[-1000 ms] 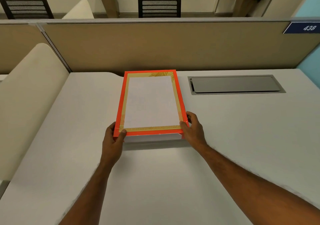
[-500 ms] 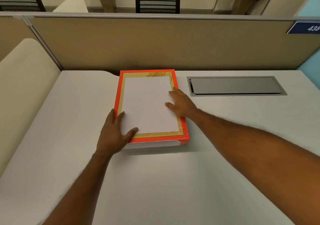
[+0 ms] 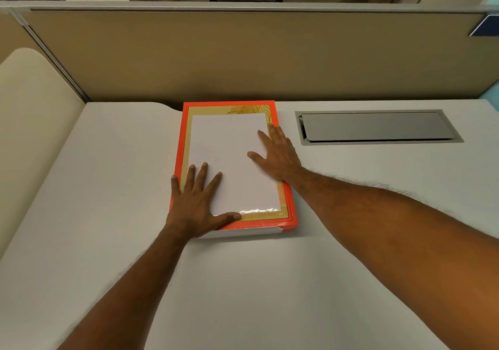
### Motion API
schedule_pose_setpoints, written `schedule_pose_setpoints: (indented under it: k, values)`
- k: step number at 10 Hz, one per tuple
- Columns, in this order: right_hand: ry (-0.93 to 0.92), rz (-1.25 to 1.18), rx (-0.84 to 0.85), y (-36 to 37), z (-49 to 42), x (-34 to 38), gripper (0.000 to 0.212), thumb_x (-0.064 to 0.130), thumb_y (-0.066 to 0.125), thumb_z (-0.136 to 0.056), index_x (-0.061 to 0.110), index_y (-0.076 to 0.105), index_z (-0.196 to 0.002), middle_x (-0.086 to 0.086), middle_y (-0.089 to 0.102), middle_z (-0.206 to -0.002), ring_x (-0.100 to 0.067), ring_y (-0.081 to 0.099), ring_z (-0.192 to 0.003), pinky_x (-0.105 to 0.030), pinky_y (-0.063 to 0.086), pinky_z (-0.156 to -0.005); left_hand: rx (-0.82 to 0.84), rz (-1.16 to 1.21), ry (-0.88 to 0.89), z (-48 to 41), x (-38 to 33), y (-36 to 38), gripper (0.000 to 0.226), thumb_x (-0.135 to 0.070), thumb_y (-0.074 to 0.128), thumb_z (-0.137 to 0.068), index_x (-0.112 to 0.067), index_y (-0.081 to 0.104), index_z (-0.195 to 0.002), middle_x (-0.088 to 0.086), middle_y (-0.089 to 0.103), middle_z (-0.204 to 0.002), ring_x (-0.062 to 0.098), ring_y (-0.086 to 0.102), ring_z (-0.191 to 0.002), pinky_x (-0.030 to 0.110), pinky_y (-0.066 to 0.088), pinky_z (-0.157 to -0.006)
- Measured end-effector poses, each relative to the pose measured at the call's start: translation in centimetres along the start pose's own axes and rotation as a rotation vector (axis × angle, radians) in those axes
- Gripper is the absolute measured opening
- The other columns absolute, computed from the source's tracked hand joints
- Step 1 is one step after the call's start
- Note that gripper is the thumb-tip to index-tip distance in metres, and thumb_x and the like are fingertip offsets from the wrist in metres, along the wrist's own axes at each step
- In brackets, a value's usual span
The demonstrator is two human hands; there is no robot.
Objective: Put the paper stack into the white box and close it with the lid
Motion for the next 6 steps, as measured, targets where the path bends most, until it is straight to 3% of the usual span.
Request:
schedule_pose_setpoints:
  k: [2,4,6]
  values:
    - [0.002,0.004,-0.001,0.1,-0.2,-0.1,0.082,0.071,0.033,-0.088,0.025,0.017,-0.154,-0.006,0.003,-0.166,-0.025,-0.001,-0.153,-0.053,0.017,-0.119,-0.005,-0.029,-0.007,-0.5,-0.3,0.4,0.115,-0.101,0.006,-0.058,-0.040,-0.002,-0.155,0.002,-0.012,-0.166,0.030,-0.014,-0.152,0.066,-0.010,-0.115]
    - [-0.016,0.030,0.029,-0.2,1.0,0.0,0.080,0.068,0.033,-0.090,0.023,0.015,-0.154,-0.007,0.002,-0.166,-0.025,-0.002,-0.153,-0.052,0.004,-0.122,0.011,-0.039,-0.003,-0.3,-0.5,0.0,0.116,-0.100,0.007,-0.058,-0.038,-0.002,-0.155,0.002,-0.014,-0.166,0.029,-0.015,-0.152,0.065,-0.010,-0.116]
    - [-0.027,0.051,-0.007,-1.7,4.5,-1.3,0.084,0.069,0.036,-0.088,0.022,0.013,-0.154,-0.006,0.003,-0.166,-0.025,-0.001,-0.153,-0.048,0.002,-0.121,0.044,-0.039,0.008,0.1,-1.6,-1.2,0.120,-0.100,0.011,-0.058,-0.032,0.003,-0.156,0.004,-0.012,-0.166,0.025,-0.013,-0.152,0.060,-0.005,-0.119]
Point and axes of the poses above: each hand's wrist, its own z-axis away from the middle knuckle, its own y-axis out of the palm, x = y × z, the point moved 7 cm from there along -z, towards the middle knuckle
